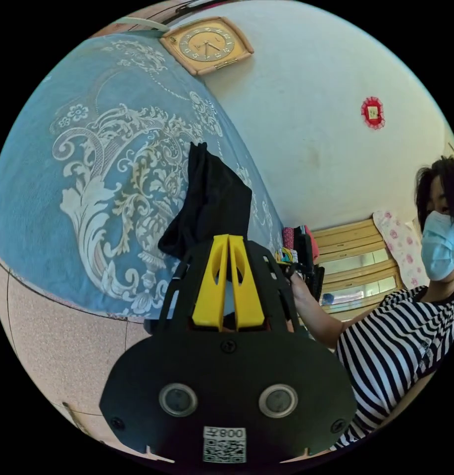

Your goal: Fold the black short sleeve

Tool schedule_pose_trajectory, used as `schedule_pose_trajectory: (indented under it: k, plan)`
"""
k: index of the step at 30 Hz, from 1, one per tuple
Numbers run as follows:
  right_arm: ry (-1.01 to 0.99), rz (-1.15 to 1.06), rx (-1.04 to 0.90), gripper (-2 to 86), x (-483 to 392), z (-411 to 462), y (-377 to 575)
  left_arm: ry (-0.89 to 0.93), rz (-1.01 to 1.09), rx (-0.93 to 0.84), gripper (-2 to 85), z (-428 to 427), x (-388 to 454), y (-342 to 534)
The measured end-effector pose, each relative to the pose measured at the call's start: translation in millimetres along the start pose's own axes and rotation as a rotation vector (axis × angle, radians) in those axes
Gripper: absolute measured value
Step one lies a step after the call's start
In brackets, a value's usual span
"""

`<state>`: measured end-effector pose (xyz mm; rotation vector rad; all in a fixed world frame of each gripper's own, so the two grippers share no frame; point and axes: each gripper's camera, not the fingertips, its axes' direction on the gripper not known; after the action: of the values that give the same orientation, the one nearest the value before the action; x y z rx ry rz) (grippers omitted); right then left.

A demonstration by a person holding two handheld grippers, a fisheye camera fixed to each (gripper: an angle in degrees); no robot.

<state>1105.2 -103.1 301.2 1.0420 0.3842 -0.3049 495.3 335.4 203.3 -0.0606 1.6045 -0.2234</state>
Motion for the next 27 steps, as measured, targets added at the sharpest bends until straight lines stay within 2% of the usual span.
schedule_pose_trajectory:
  k: [1,5,12,15,21,27]
  plan:
    - [-0.055,0.032,0.021,0.3,7,-1,4,-0.047,-0.041,-0.023,0.1,5,-11,0]
    - [-0.057,0.021,0.020,0.8,6,-4,16,0.036,-0.132,0.005,0.1,3,-30,13]
    - [-0.054,0.150,0.131,6.1,28,-19,70,0.098,-0.132,0.055,0.2,-15,-31,38]
    - [-0.166,0.247,0.108,7.6,53,-5,89,0.137,-0.167,0.045,0.3,-13,-35,50]
    - [-0.342,0.312,0.129,6.0,81,15,109,0.128,-0.141,-0.054,0.8,1,-27,64]
    - [-0.395,0.344,0.108,3.1,105,27,130,0.154,-0.130,-0.159,4.4,19,-26,76]
